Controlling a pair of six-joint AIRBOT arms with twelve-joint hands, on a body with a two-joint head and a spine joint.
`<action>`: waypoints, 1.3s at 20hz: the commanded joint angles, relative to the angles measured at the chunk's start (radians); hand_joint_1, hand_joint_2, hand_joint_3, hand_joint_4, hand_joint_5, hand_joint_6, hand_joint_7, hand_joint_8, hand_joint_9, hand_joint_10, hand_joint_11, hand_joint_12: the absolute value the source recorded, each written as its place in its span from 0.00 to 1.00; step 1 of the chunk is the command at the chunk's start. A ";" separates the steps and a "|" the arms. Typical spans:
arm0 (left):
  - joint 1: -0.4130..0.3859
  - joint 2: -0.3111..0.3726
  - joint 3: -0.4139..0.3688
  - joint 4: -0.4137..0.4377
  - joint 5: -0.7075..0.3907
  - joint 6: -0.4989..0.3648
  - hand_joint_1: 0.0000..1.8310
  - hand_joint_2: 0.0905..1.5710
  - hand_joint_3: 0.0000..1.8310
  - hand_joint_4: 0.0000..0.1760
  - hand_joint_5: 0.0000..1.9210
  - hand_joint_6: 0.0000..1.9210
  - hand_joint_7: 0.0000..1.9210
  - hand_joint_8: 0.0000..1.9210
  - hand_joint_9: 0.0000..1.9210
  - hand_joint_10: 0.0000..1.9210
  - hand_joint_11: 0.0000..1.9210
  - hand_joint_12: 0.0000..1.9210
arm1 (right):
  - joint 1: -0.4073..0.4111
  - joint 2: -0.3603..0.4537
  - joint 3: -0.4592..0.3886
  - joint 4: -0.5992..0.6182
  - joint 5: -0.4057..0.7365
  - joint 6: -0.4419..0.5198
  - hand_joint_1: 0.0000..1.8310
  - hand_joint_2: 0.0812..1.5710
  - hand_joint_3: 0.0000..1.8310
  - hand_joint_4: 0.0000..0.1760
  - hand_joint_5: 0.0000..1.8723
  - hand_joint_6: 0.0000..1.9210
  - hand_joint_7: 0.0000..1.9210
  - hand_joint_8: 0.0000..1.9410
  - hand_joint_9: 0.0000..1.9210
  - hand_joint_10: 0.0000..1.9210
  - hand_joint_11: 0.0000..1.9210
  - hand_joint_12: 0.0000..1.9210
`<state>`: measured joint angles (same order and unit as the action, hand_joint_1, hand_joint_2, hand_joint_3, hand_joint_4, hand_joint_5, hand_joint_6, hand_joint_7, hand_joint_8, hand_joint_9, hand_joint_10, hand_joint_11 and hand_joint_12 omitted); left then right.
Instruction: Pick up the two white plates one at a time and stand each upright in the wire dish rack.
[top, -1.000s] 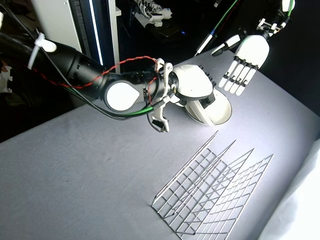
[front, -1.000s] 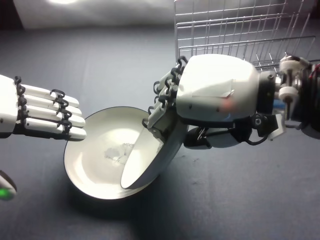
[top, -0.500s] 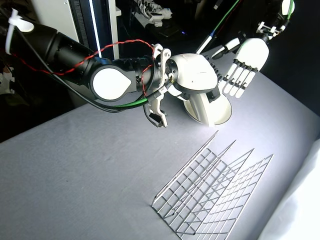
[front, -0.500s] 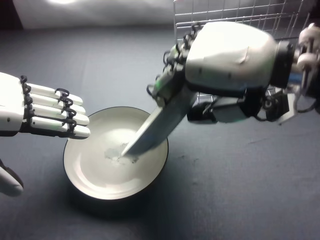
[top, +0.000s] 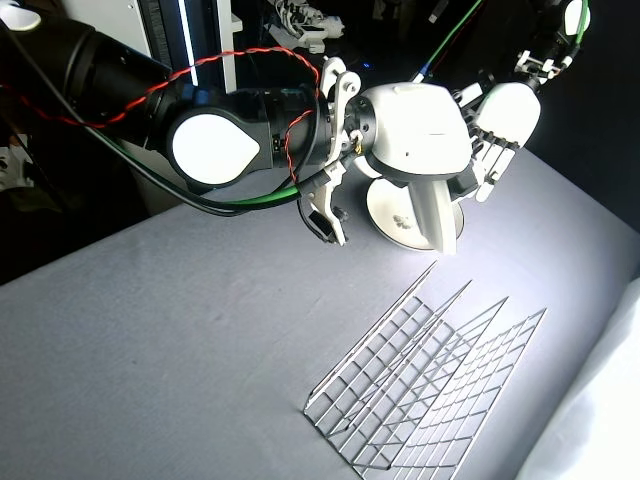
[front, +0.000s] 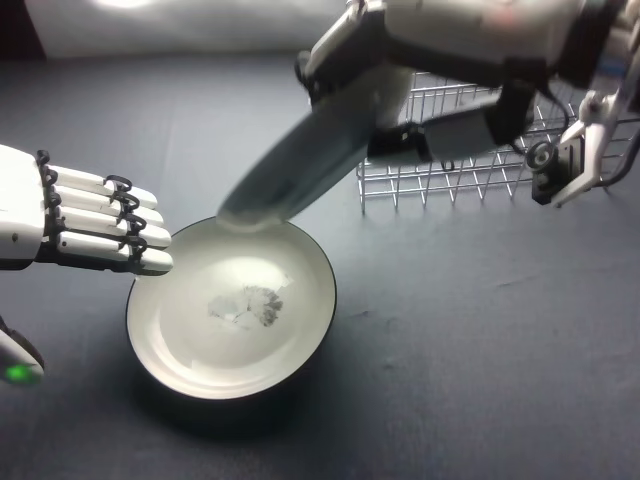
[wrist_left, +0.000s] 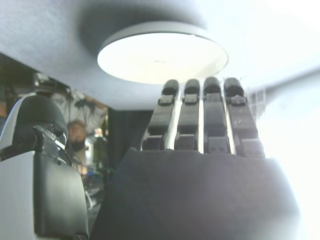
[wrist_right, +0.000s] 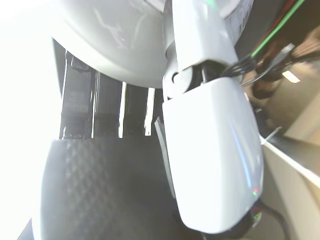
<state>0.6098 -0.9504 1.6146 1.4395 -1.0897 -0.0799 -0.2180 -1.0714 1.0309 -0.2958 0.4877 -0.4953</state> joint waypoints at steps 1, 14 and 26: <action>-0.005 -0.003 0.007 -0.067 -0.037 -0.002 0.00 0.65 0.00 0.00 0.00 0.00 0.00 0.00 0.00 0.00 0.01 0.00 | 0.030 0.007 -0.005 0.058 0.114 0.009 0.75 0.68 0.00 0.00 0.50 0.52 0.51 0.48 0.51 0.59 0.40 0.65; -0.012 -0.022 0.023 -0.061 -0.016 0.002 0.00 0.66 0.00 0.00 0.00 0.00 0.00 0.00 0.00 0.00 0.00 0.00 | 0.174 0.032 0.012 0.306 -0.068 0.007 0.76 0.68 0.00 0.00 0.50 0.52 0.52 0.48 0.52 0.57 0.40 0.64; 0.011 -0.040 0.024 -0.041 0.019 0.002 0.00 0.65 0.00 0.00 0.00 0.00 0.00 0.00 0.00 0.00 0.00 0.00 | 0.231 0.081 0.087 0.486 -0.178 -0.019 0.76 0.68 0.00 0.00 0.51 0.50 0.53 0.46 0.53 0.57 0.41 0.63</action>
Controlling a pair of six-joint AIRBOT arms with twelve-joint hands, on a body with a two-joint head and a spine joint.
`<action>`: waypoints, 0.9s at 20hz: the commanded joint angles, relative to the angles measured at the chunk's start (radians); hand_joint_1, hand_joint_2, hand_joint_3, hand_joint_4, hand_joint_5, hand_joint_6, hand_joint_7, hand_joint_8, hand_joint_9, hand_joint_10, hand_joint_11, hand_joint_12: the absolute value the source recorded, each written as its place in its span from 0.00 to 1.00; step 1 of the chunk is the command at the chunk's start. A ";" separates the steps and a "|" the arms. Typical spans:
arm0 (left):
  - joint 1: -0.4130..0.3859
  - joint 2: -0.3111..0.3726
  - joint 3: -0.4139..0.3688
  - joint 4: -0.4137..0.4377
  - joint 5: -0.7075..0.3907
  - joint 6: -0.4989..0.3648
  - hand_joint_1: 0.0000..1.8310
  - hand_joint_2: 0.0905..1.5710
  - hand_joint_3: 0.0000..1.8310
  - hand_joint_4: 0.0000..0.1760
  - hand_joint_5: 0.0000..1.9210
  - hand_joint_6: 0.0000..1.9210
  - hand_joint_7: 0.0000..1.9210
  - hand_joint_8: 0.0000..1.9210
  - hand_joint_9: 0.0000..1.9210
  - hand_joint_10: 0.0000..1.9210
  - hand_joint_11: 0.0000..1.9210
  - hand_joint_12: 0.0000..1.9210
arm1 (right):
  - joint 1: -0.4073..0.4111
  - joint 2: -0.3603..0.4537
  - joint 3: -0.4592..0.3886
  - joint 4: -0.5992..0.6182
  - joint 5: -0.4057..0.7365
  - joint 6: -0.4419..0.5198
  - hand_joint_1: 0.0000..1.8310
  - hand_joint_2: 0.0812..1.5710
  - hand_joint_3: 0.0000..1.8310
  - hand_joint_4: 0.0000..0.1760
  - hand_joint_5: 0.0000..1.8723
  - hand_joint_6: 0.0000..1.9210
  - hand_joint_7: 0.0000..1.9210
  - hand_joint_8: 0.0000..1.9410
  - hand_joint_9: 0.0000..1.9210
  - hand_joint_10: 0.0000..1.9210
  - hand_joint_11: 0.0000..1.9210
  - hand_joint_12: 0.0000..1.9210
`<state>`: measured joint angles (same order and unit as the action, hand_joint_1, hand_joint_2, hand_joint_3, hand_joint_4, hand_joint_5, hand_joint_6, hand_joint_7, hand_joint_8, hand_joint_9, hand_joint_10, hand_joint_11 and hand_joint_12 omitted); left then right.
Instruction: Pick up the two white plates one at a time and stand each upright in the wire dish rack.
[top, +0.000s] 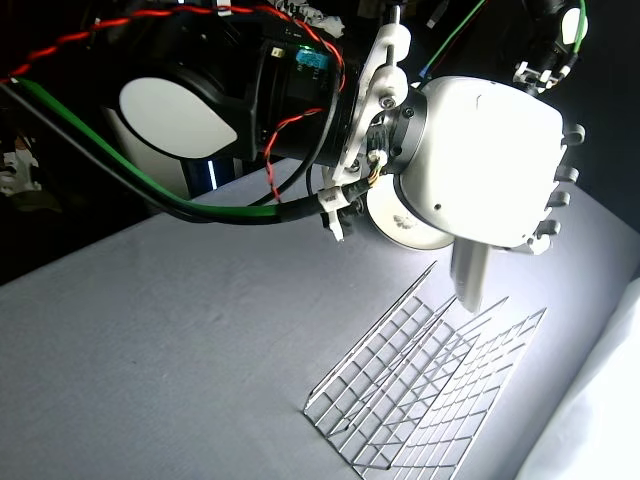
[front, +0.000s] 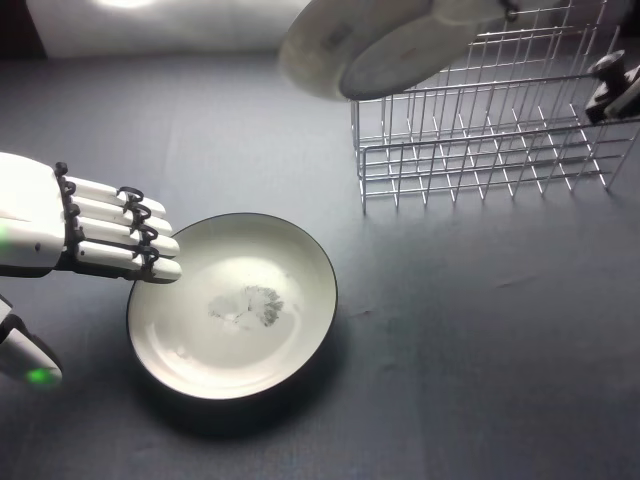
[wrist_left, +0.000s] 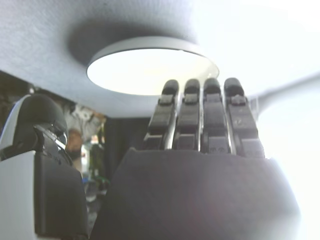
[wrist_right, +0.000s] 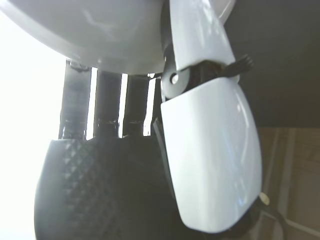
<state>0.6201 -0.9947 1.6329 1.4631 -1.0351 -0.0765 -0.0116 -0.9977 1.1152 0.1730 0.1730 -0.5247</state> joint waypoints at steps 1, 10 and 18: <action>0.002 0.004 0.006 -0.064 -0.036 -0.001 0.00 0.66 0.00 0.00 0.00 0.00 0.00 0.00 0.00 0.00 0.00 0.00 | 0.026 0.014 0.008 0.020 0.132 0.010 0.76 0.68 0.00 0.00 0.51 0.49 0.53 0.46 0.52 0.57 0.41 0.63; 0.010 0.003 0.007 -0.063 -0.032 0.003 0.00 0.67 0.00 0.00 0.00 0.00 0.00 0.00 0.00 0.00 0.00 0.00 | 0.010 0.066 0.068 0.020 0.060 -0.021 0.76 0.68 0.00 0.00 0.52 0.50 0.53 0.45 0.52 0.57 0.39 0.62; 0.020 -0.010 0.021 -0.064 -0.014 0.010 0.00 0.66 0.00 0.00 0.00 0.00 0.00 0.00 0.00 0.00 0.00 0.00 | -0.059 0.063 0.149 0.020 0.053 -0.043 0.76 0.68 0.00 0.00 0.52 0.49 0.54 0.46 0.50 0.58 0.40 0.63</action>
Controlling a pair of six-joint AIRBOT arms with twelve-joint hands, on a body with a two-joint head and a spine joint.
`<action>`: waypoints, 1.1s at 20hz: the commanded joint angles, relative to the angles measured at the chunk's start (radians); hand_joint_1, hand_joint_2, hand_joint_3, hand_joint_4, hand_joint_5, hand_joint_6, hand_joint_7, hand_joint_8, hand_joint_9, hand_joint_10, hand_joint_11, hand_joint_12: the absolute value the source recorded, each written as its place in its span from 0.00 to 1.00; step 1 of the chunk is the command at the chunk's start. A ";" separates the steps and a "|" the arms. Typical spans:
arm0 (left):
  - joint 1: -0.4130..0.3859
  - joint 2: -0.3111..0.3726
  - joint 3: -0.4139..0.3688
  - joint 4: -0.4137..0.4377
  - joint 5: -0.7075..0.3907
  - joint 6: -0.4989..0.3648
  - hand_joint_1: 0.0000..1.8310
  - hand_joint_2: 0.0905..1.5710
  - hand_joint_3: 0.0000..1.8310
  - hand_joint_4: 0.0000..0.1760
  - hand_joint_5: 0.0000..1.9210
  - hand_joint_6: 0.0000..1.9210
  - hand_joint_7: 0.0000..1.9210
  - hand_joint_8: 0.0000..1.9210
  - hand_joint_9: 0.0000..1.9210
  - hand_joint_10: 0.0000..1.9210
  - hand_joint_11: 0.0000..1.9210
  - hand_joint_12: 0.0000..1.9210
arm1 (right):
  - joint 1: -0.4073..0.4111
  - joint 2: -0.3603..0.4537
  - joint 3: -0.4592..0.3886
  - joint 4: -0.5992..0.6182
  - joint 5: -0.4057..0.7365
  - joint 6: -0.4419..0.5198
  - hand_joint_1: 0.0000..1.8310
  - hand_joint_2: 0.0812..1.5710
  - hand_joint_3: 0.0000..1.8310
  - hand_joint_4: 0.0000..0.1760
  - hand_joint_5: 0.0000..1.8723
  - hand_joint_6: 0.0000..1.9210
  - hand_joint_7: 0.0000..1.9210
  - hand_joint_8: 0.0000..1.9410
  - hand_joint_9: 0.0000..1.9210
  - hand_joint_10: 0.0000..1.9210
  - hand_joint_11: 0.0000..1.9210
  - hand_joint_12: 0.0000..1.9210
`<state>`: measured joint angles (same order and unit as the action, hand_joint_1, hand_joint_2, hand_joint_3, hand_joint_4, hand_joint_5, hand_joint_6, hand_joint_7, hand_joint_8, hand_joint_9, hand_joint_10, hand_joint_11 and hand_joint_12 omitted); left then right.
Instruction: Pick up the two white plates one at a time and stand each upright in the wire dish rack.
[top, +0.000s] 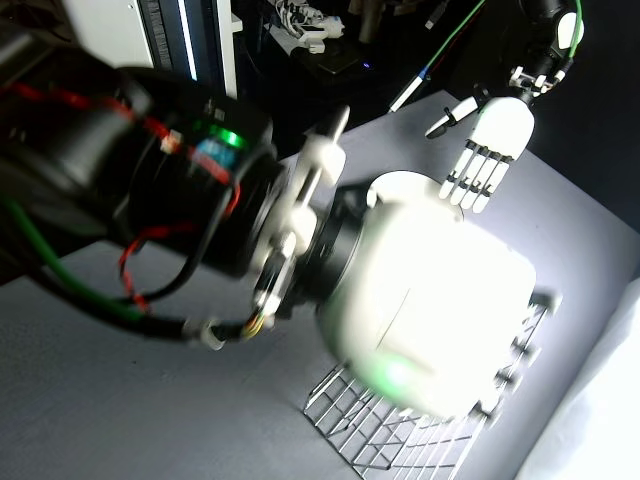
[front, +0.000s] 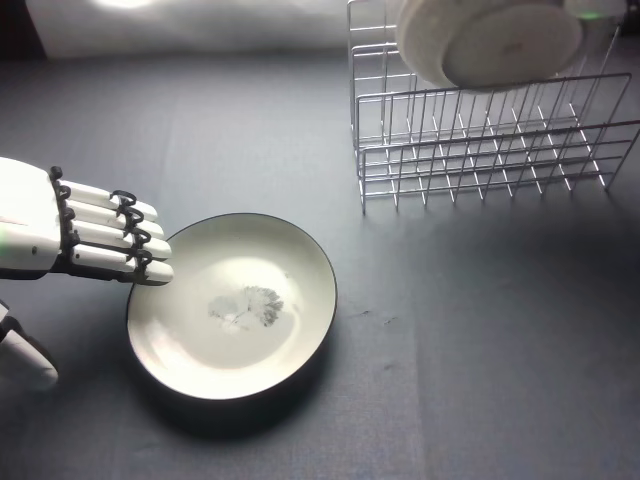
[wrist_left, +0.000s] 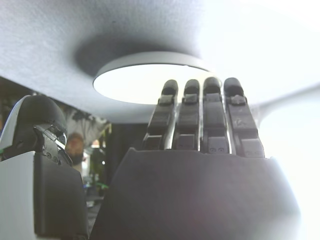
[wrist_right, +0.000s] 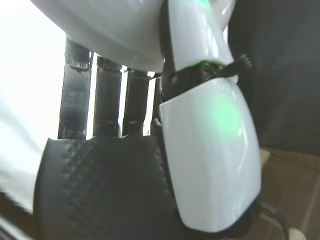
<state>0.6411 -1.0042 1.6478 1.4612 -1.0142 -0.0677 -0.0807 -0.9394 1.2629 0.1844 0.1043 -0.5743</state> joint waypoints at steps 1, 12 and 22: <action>-0.001 -0.002 0.007 -0.062 -0.032 0.001 0.00 0.66 0.00 0.00 0.00 0.00 0.00 0.00 0.00 0.00 0.00 0.00 | 0.000 0.004 0.008 0.008 0.123 0.007 0.76 0.68 0.00 0.00 0.52 0.49 0.54 0.46 0.50 0.58 0.40 0.63; 0.008 -0.016 0.031 -0.062 -0.017 0.002 0.00 0.65 0.00 0.00 0.00 0.00 0.00 0.00 0.00 0.00 0.00 0.00 | -0.149 -0.024 0.080 0.001 0.187 0.007 0.75 0.69 0.00 0.00 0.48 0.52 0.50 0.53 0.51 0.59 0.41 0.61; -0.004 0.004 0.001 -0.063 -0.042 -0.006 0.00 0.65 0.00 0.00 0.00 0.00 0.00 0.00 0.00 0.00 0.00 0.00 | -0.175 -0.029 0.097 -0.052 0.239 0.007 0.66 0.75 0.00 0.00 0.41 0.68 0.43 0.62 0.35 0.47 0.25 0.63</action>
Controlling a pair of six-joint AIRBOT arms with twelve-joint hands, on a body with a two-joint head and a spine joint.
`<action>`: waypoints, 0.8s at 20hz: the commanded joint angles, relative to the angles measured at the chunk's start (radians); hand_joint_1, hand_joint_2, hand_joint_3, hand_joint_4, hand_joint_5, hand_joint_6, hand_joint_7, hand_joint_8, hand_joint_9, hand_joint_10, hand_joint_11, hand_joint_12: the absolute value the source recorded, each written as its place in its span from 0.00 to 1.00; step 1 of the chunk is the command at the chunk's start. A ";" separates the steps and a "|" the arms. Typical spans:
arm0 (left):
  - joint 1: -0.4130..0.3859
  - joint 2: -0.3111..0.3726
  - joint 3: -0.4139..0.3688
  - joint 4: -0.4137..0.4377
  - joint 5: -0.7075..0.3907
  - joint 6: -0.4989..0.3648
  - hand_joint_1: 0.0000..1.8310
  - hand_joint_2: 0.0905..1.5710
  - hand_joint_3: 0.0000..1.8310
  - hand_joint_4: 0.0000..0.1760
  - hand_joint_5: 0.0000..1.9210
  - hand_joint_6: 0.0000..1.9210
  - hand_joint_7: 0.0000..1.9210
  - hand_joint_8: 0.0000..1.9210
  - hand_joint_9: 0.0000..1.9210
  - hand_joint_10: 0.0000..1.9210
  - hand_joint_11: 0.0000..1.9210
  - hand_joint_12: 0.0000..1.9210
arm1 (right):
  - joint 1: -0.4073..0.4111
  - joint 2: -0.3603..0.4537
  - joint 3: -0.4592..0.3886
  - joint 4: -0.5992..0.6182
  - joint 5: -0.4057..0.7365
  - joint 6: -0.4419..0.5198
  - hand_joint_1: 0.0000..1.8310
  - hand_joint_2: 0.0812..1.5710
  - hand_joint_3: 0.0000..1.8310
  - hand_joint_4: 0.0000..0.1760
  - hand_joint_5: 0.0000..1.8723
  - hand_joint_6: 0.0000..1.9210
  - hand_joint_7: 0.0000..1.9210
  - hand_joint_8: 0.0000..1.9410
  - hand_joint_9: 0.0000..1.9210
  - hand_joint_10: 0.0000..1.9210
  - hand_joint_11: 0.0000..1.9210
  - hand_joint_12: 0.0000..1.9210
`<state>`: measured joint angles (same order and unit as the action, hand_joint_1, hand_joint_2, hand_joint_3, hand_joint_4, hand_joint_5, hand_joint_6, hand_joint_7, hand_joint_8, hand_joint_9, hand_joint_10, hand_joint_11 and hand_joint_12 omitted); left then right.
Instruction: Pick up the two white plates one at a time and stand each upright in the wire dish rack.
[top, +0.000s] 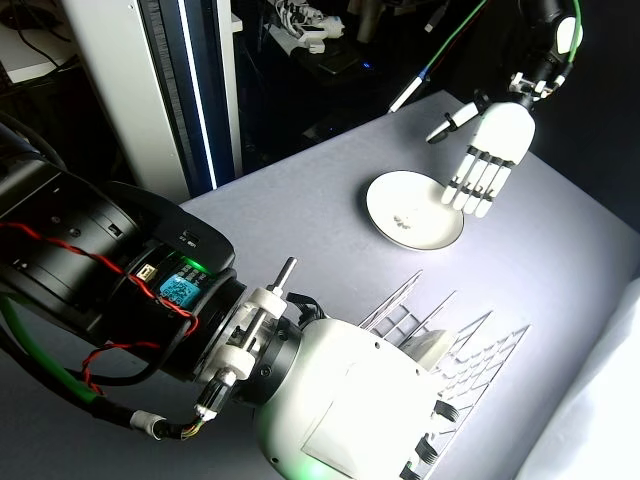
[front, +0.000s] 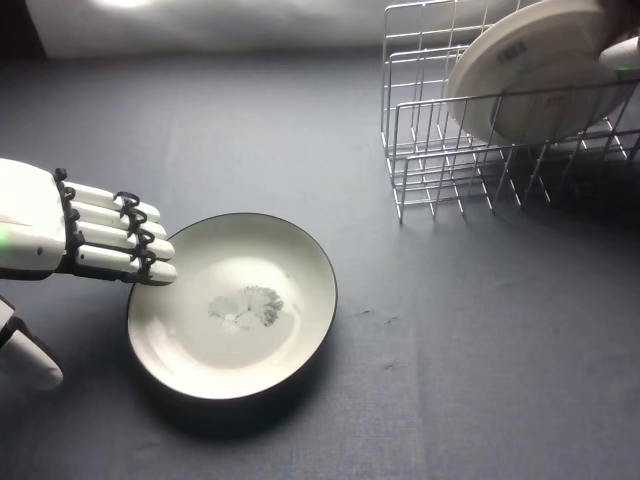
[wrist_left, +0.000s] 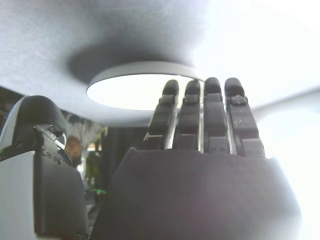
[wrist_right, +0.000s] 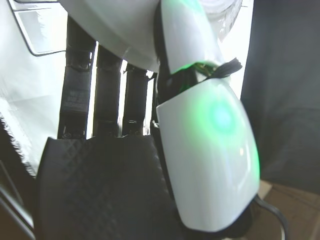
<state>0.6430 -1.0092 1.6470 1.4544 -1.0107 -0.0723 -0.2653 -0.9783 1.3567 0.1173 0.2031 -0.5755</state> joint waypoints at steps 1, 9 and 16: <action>0.001 0.009 0.000 -0.056 -0.045 -0.001 0.00 0.66 0.00 0.00 0.00 0.00 0.00 0.00 0.00 0.00 0.00 0.00 | 0.015 0.012 0.000 -0.003 0.145 0.008 0.64 0.76 0.00 0.08 0.41 0.70 0.41 0.65 0.36 0.32 0.23 0.62; 0.028 0.000 0.003 -0.056 -0.031 0.007 0.00 0.67 0.00 0.00 0.00 0.00 0.00 0.00 0.00 0.00 0.00 0.00 | 0.083 0.043 -0.087 -0.047 0.147 0.009 0.54 0.74 0.00 0.00 0.18 0.01 0.17 0.00 0.14 0.01 0.00 0.41; 0.078 -0.010 0.005 -0.055 -0.021 0.010 0.00 0.66 0.00 0.00 0.00 0.00 0.00 0.00 0.00 0.00 0.00 0.00 | 0.106 0.053 -0.168 -0.228 0.214 0.013 0.49 0.58 0.00 0.00 0.00 0.00 0.00 0.00 0.00 0.00 0.00 0.00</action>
<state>0.7204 -1.0126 1.6478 1.4212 -1.0050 -0.0570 -0.1734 -0.9276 1.1900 -0.1188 0.2928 -0.5720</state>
